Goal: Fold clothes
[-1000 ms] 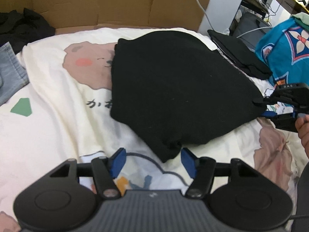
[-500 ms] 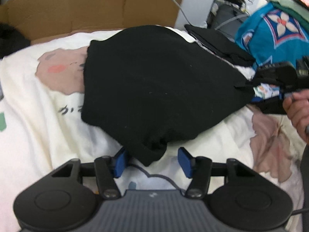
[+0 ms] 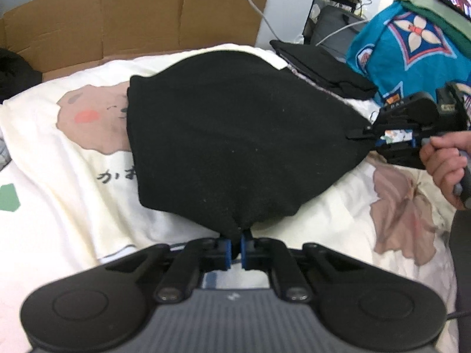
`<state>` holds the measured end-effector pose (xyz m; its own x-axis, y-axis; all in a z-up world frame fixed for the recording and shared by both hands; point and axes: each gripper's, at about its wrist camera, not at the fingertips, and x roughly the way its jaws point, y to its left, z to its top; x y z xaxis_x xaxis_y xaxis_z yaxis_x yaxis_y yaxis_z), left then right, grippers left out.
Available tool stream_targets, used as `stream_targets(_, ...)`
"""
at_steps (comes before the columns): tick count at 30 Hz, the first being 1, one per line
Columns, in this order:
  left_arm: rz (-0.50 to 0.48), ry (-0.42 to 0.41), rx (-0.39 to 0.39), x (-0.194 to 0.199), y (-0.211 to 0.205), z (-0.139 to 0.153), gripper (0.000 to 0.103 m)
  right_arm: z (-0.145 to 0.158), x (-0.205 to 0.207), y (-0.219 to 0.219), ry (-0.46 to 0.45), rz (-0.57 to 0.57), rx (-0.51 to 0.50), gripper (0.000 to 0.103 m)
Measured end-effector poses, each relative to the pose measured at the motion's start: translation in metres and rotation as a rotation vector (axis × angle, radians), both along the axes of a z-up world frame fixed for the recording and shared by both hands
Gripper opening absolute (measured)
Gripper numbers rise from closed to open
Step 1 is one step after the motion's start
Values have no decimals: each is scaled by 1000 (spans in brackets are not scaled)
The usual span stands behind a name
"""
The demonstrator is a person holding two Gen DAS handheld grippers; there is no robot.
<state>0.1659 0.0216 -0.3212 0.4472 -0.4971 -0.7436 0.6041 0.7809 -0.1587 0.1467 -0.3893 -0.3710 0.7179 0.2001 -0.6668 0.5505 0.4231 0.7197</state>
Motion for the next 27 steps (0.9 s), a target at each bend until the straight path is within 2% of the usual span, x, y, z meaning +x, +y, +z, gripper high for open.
stream_targets(7, -18, -3, -37, -4, 12, 13, 5, 13, -9, 10, 8, 26, -27, 8)
stream_targets(17, 12, 51, -83, -27, 26, 6, 5, 22, -30, 18, 67, 72, -40, 8)
stream_targets(27, 1, 102, -120, -44, 13, 4, 6, 24, -23, 4, 72, 59, -73, 8)
